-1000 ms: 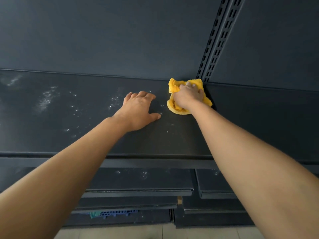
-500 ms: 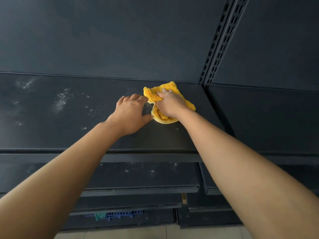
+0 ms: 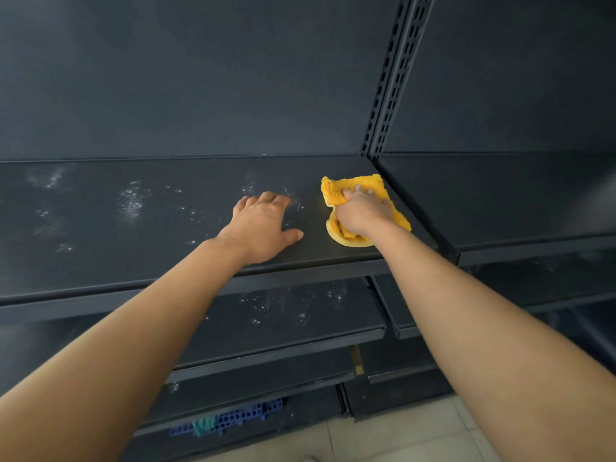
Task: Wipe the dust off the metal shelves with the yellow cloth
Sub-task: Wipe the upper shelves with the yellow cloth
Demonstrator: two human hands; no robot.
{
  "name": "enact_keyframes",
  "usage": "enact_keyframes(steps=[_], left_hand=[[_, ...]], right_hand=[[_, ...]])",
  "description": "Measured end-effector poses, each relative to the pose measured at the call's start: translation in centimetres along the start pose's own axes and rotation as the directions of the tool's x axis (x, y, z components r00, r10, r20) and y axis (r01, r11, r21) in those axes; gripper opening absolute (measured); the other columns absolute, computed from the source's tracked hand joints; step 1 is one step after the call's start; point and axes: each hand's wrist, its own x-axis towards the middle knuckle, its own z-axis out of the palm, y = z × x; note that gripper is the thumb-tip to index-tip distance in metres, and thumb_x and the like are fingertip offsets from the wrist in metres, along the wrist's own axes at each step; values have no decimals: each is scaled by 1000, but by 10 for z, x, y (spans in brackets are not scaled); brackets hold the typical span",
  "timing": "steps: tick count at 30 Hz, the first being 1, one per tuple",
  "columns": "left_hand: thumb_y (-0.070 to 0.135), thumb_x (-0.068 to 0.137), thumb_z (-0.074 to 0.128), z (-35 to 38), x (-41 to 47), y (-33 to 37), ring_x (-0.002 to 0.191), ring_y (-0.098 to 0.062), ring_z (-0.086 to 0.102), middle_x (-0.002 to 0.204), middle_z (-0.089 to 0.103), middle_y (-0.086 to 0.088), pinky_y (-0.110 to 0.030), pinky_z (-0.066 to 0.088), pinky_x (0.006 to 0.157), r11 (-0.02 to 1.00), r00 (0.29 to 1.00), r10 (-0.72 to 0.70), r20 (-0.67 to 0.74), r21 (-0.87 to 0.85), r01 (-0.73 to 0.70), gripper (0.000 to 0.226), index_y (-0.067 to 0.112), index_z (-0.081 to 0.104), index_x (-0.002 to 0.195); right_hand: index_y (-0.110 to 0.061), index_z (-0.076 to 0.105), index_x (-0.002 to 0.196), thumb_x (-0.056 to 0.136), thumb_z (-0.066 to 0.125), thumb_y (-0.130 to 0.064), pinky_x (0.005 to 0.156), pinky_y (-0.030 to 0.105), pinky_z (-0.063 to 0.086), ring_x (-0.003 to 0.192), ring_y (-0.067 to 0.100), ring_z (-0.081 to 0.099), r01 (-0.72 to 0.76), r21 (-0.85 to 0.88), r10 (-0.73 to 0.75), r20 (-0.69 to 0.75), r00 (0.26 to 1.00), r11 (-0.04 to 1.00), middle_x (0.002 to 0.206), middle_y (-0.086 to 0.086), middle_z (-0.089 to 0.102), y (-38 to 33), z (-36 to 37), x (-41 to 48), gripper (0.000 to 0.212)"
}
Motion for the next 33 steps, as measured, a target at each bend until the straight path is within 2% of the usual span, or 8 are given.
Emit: enact_keyframes(steps=[6,10,15,18,23,29,33], left_hand=[[47,89,52,-4,-18,-22,137,-29,29,148,33,-7,-40,14,116,1000,1000,-22,4,22,22,65,18,31,143],[47,89,52,-7,-22,-30,137,-29,28,149,31,-7,-41,14,116,999,1000,-16,26,32,16,66,18,29,143],[45,89,52,-9,-20,-34,137,-29,28,147,33,-7,-39,12,117,1000,999,-4,32,3,4,65,17,29,144],[45,90,52,-9,-19,-38,137,-29,28,147,33,-7,-39,12,117,1000,1000,-4,28,-2,4,65,16,29,144],[47,89,51,-13,-24,-56,137,-29,28,148,33,-8,-40,13,117,999,999,-32,9,10,32,67,17,28,144],[46,88,54,-27,-42,-90,135,-29,30,145,36,-7,-40,15,114,995,994,-98,-40,4,98,65,17,32,141],[48,87,53,-29,-44,-101,136,-29,30,146,35,-8,-40,15,115,995,995,-100,-26,20,100,66,18,32,142]], right_hand=[[-18,15,152,98,30,-28,118,49,1,147,28,1,131,21,-131,21,991,991,161,4,1,-61,15,-25,56],[-21,16,152,98,31,-28,119,48,3,147,27,3,175,9,-175,4,985,985,161,3,3,-60,17,-27,56],[-19,18,151,97,30,-25,118,49,3,147,27,7,-39,-11,38,-53,998,999,160,4,6,-25,11,-19,56],[-18,12,152,98,29,-24,119,49,1,147,27,1,-106,-5,106,-17,994,994,161,4,1,-29,9,-14,58],[-19,6,153,100,23,-27,118,50,0,147,29,-3,67,-29,-66,30,997,997,161,4,-4,-80,15,-4,56],[-19,14,152,98,34,-31,117,50,2,147,30,0,300,-32,-298,52,953,953,160,5,2,-158,33,-12,59],[-22,23,150,98,35,-31,118,48,7,147,29,7,362,-9,-362,18,932,932,160,3,10,-158,34,-14,54]])
